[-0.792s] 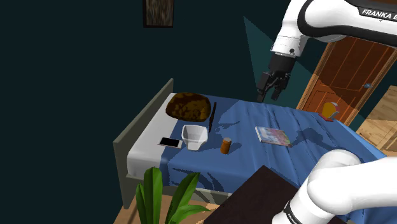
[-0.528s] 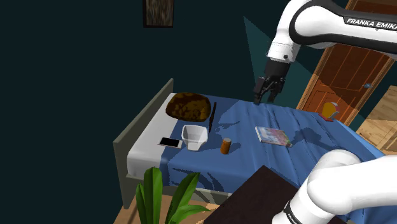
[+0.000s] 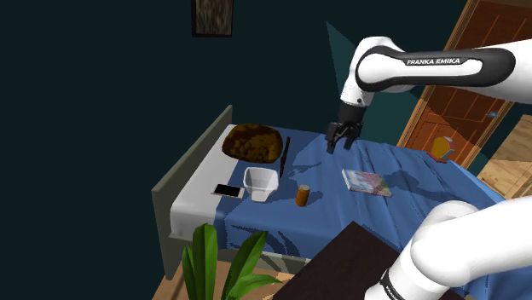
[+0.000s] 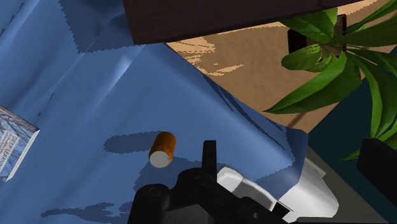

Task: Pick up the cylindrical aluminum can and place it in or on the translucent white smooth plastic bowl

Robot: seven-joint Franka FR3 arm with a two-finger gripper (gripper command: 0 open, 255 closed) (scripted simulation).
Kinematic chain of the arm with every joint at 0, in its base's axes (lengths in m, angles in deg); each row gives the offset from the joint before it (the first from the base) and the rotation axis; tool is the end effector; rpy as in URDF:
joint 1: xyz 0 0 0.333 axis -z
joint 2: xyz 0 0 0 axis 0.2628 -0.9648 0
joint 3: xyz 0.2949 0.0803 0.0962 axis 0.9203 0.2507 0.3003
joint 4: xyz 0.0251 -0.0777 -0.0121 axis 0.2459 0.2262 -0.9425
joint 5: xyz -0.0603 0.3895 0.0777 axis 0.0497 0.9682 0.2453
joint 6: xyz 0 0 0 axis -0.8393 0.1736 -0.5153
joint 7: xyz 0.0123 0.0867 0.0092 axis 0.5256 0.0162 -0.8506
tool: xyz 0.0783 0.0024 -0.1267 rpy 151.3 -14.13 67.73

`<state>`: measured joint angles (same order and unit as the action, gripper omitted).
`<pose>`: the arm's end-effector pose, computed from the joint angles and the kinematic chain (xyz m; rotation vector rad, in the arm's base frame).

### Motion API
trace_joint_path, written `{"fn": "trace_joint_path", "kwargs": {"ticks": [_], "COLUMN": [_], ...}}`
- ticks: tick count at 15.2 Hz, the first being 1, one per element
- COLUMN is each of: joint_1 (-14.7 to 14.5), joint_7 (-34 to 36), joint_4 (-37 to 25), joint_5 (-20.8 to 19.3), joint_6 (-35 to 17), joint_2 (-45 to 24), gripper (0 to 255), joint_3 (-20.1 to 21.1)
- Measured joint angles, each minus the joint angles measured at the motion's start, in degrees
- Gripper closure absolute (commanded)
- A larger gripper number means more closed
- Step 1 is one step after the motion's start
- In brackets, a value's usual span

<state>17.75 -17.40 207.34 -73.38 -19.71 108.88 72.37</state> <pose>0.3535 -0.0782 0.4823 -3.0728 0.2118 0.0563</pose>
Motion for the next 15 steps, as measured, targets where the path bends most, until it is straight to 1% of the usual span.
{"fn": "trace_joint_path", "kwargs": {"ticks": [3,6,11,15], "joint_1": [0.4,0.4,0.6,0.7], "joint_7": [-1.8,-3.7,-7.4,-10.7], "joint_4": [1.8,1.9,0.5,-1.6], "joint_5": [-0.8,-1.0,-0.6,1.0], "joint_6": [-5.3,-11.0,-18.8,-24.8], "joint_2": [-3.8,-9.7,-19.5,-28.2], "gripper": [0,0,0,0], "joint_3": [-1.7,-3.4,-6.2,-8.0]}}
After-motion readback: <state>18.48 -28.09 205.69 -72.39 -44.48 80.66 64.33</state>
